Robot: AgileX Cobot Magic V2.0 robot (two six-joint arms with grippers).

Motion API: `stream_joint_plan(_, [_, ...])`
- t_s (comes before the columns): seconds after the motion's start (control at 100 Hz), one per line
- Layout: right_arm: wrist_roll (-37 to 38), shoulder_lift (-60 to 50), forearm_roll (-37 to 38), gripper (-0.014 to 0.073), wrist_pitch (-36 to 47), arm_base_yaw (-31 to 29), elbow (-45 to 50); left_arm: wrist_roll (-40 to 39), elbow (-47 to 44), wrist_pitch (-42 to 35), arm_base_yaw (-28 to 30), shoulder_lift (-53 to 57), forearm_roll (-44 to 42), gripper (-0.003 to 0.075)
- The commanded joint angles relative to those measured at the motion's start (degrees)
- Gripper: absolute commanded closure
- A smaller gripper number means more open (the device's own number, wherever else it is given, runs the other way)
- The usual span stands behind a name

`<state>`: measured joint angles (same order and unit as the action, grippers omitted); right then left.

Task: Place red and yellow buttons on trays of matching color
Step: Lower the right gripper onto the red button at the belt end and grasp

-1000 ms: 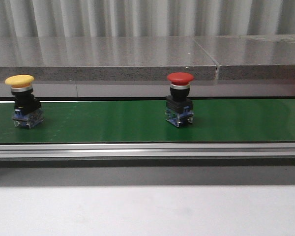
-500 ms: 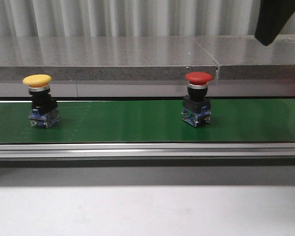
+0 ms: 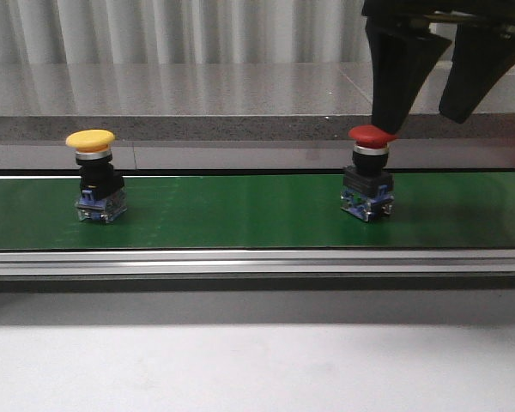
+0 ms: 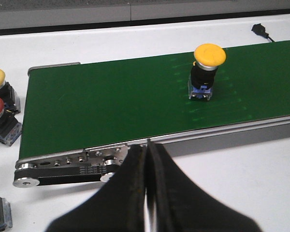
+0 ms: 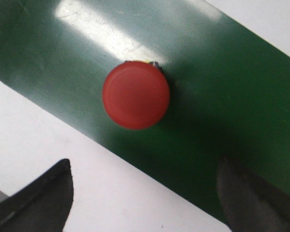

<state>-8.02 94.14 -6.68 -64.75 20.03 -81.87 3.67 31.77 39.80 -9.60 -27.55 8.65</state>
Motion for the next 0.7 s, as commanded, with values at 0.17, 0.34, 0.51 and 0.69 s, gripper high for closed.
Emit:
stream_joint_plan(0.17, [-1.0, 1.23, -0.71, 0.0, 6.48, -0.1, -2.03, 0.03, 1.59, -3.67, -0.5, -0.28, 0.87, 0.074])
stream_joint_plan(0.34, [-1.0, 2.45, 0.02, 0.0171, 7.0, -0.29, -2.03, 0.03, 1.59, -3.67, -0.5, -0.28, 0.87, 0.074])
stream_joint_plan(0.51, [-1.0, 2.68, 0.63, 0.0293, 7.42, -0.29, -2.03, 0.03, 1.59, -3.67, -0.5, -0.28, 0.87, 0.074])
stream_joint_plan(0.69, [-1.0, 1.66, 0.63, 0.0293, 7.81, -0.35, -2.03, 0.03, 1.59, -3.67, -0.5, -0.28, 0.87, 0.074])
